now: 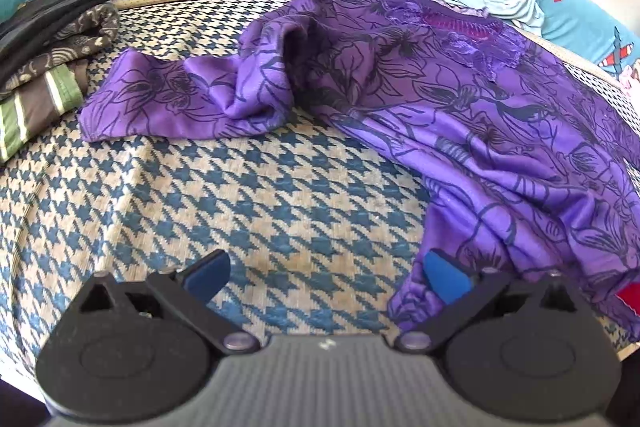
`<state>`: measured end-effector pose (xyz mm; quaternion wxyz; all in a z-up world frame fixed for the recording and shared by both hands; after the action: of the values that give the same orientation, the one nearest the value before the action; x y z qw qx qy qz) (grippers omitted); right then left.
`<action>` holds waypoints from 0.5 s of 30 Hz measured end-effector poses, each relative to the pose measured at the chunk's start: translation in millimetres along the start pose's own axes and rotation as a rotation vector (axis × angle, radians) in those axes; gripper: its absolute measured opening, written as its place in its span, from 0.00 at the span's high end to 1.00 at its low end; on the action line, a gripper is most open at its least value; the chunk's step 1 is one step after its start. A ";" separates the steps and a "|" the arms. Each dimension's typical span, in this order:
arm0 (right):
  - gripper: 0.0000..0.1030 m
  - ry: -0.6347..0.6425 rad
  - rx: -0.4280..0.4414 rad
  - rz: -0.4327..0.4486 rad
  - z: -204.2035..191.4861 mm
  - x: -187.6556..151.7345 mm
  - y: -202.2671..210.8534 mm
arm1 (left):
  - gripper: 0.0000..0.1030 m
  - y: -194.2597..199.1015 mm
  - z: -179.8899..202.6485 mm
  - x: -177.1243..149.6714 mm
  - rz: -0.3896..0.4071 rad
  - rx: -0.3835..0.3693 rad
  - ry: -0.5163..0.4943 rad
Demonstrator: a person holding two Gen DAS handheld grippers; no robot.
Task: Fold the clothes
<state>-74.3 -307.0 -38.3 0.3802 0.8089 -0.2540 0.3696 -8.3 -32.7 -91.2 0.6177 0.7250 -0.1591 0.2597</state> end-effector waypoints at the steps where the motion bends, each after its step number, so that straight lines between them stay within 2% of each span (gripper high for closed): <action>1: 0.36 0.010 0.009 -0.001 -5.0 -2.6 1.1 | 0.00 -0.5 -1.3 -0.2 0.000 0.007 0.002; 6: 0.40 0.059 0.103 -0.054 -34.2 -19.4 -4.9 | 0.00 -5.2 -7.9 -0.9 -0.012 0.054 0.005; 11: 0.44 0.121 0.113 -0.102 -51.0 -29.9 -26.9 | 0.00 -8.9 -13.6 -3.3 -0.030 0.061 0.016; 15: 0.45 0.108 0.068 -0.100 -45.2 -29.6 -42.5 | 0.00 -8.5 -13.2 -6.9 -0.023 0.070 -0.007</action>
<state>-80.9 -242.2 -60.1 0.3837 0.8120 -0.1795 0.4016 -11.7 -18.9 -100.8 0.5944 0.7489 -0.1438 0.2553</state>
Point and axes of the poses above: each gripper's, at about its wrist camera, not at the fingertips, and y roughly against the way its jaws point, z to its right, x to its top, the point moved 10 cm from there along -y, roughly the way its jaws point, and after that the axes turned 14 degrees about x, right-handed, at the moved point
